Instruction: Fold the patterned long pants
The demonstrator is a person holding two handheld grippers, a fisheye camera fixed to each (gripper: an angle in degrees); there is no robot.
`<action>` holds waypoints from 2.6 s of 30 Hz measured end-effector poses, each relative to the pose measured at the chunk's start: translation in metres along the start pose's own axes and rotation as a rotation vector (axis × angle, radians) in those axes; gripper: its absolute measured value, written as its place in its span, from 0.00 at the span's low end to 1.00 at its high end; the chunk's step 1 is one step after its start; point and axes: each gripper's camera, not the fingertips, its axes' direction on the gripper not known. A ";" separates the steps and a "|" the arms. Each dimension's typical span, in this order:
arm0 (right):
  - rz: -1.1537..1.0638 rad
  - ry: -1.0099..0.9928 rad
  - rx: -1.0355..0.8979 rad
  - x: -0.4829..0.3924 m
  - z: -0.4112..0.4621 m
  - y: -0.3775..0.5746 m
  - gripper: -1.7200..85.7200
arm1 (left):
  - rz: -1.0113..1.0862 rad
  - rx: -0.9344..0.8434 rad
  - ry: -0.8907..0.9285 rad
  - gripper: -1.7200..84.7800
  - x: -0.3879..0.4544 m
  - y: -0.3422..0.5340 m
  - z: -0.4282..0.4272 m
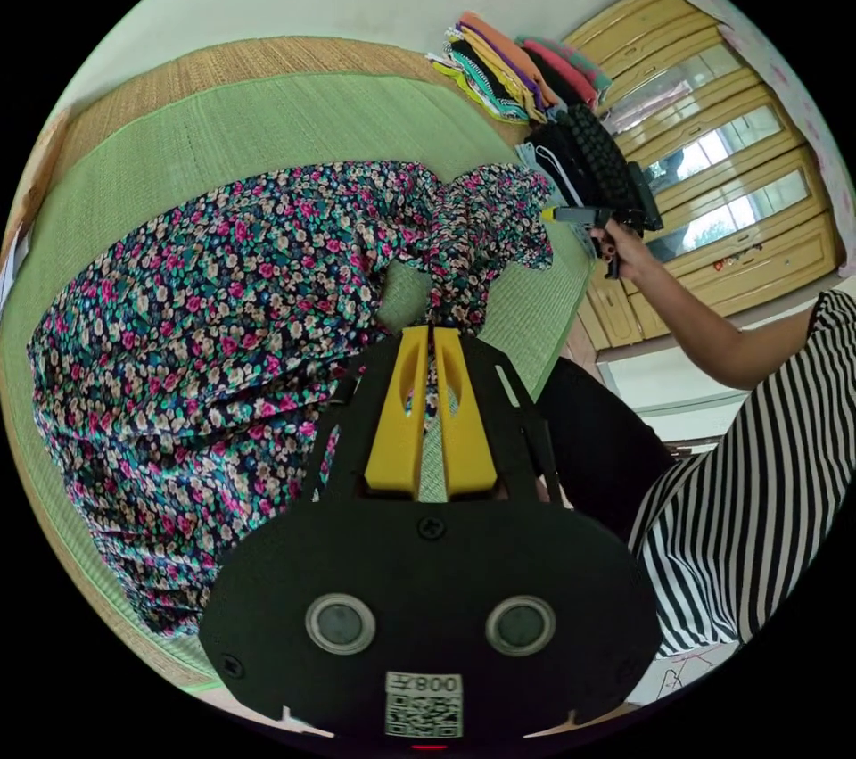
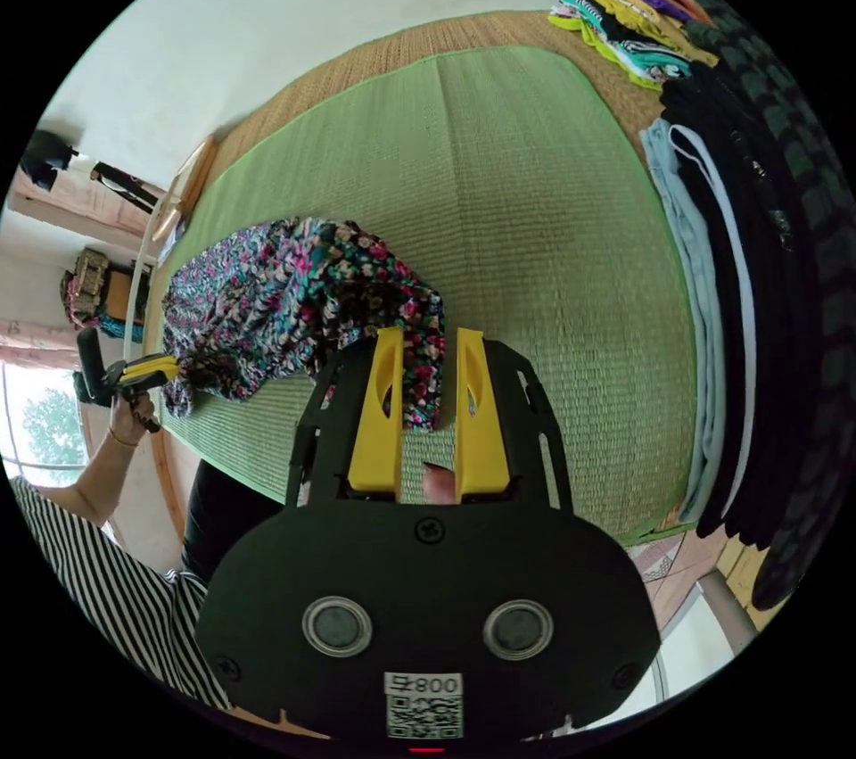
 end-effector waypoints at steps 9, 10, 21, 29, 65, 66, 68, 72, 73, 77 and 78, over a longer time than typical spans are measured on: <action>-0.065 0.150 0.067 -0.041 -0.041 -0.027 0.02 | -0.037 0.075 0.029 0.03 -0.016 0.012 -0.026; -0.095 0.178 0.136 -0.049 -0.070 -0.031 0.02 | -0.043 0.098 0.046 0.03 -0.018 0.014 -0.033; -0.165 0.385 0.237 -0.073 -0.139 0.016 0.02 | 0.049 0.092 0.235 0.03 -0.012 0.044 -0.046; 0.181 0.238 -0.169 0.027 -0.020 0.079 0.04 | -0.079 -0.112 0.289 0.06 -0.028 0.080 -0.002; -0.218 0.042 -0.004 -0.153 0.151 -0.081 0.01 | -0.446 0.133 -0.431 0.02 -0.163 0.081 -0.115; -0.224 0.054 -0.005 -0.154 0.154 -0.084 0.01 | -0.444 0.134 -0.428 0.02 -0.165 0.082 -0.116; -0.233 0.064 0.010 -0.156 0.162 -0.103 0.01 | -0.467 0.149 -0.454 0.02 -0.171 0.086 -0.123; -0.249 0.103 0.024 -0.163 0.178 -0.145 0.01 | -0.509 0.152 -0.513 0.02 -0.181 0.090 -0.133; -0.243 0.112 0.028 -0.164 0.182 -0.160 0.01 | -0.516 0.142 -0.540 0.02 -0.185 0.091 -0.137; -0.206 0.098 0.028 -0.163 0.193 -0.203 0.01 | -0.561 0.172 -0.533 0.02 -0.199 0.100 -0.153; -0.202 0.102 0.032 -0.163 0.194 -0.206 0.01 | -0.559 0.184 -0.528 0.02 -0.199 0.103 -0.156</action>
